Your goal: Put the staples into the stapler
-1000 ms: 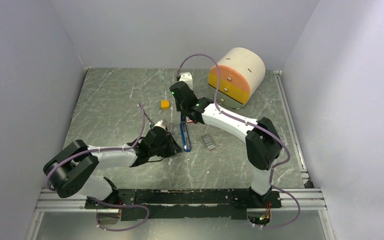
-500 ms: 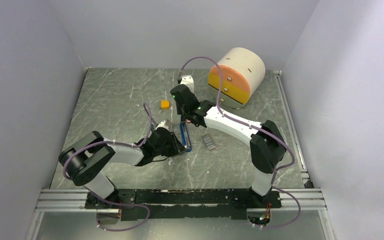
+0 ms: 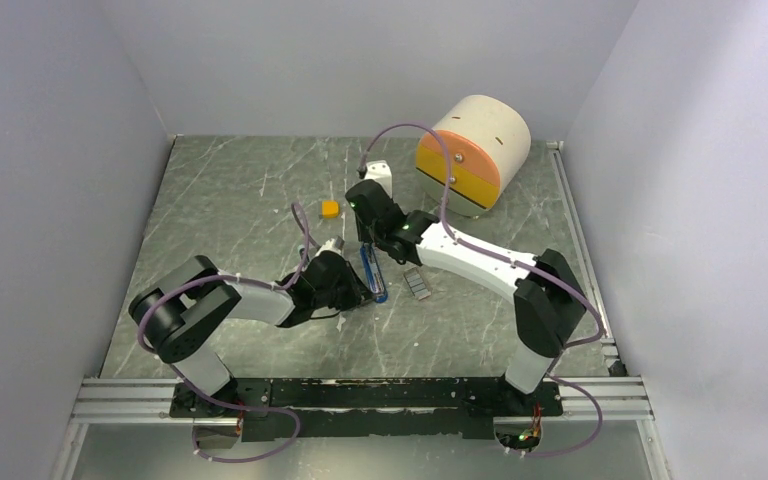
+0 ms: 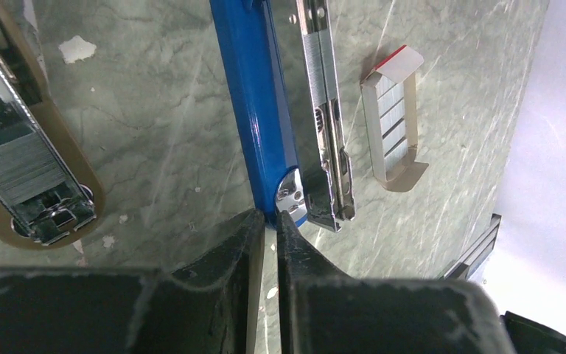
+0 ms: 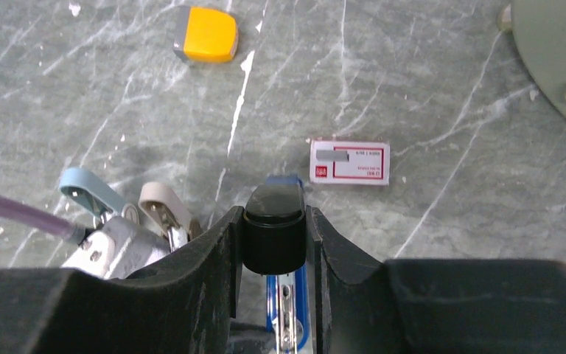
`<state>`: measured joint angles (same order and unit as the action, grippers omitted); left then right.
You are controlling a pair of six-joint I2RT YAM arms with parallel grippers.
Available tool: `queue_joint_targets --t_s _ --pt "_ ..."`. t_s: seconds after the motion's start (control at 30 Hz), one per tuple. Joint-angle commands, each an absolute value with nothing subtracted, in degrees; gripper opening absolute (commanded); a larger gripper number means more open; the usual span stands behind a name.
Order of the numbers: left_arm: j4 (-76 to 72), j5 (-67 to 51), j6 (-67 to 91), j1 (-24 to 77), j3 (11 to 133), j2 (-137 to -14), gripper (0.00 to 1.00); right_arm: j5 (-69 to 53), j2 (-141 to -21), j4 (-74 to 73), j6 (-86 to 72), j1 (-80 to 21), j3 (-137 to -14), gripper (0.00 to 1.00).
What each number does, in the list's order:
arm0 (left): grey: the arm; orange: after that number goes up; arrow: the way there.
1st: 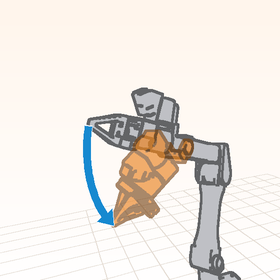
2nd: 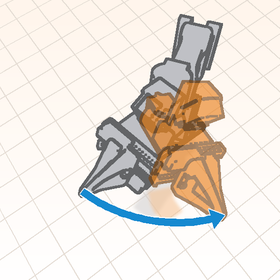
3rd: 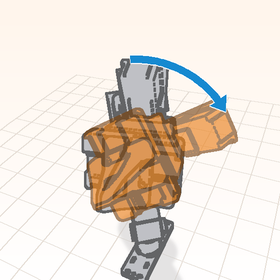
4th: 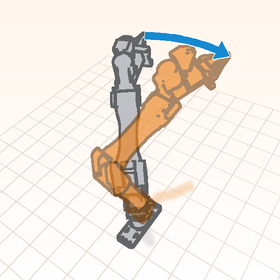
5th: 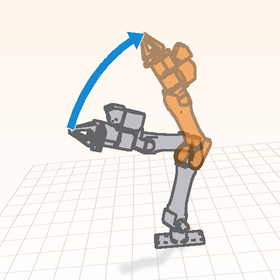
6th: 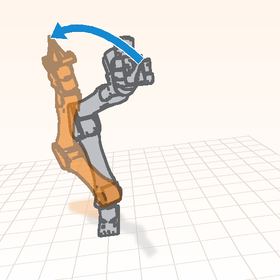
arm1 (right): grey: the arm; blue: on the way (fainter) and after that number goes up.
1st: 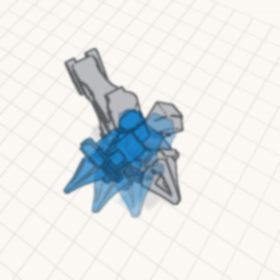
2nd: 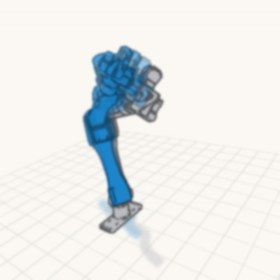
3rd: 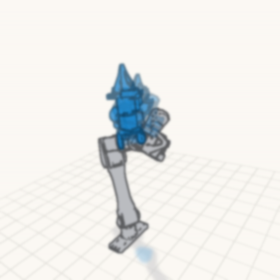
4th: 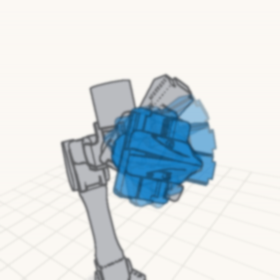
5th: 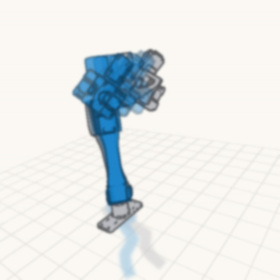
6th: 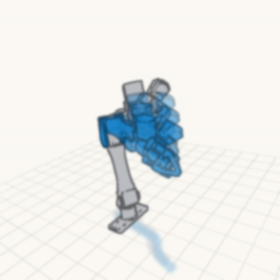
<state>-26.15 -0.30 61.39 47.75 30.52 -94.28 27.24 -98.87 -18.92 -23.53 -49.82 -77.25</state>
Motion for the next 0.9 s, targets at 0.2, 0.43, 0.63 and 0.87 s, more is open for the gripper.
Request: queue_joint_targets --t_s 0.2,0.43,0.63,0.87 --pt "-18.2 2.22 62.09 48.1 30.79 -97.94 0.18 26.17 -90.66 -17.5 -27.33 -50.31 -68.99 0.22" --pt "-17.06 3.16 61.94 48.12 31.12 -97.9 0.19 24.45 -90.05 -15.55 -28.01 -50.42 -65.82 0.2" --pt "-17.11 2.99 61.86 48.16 31.55 -98.22 0.2 23.51 -88.56 -15.74 -29.22 -51.98 -62.95 0.2" --pt "-17.06 3.64 62.48 48.16 30.86 -97.36 0.2 23.4 -87.61 -14.19 -29.89 -54.58 -59.03 0.2"
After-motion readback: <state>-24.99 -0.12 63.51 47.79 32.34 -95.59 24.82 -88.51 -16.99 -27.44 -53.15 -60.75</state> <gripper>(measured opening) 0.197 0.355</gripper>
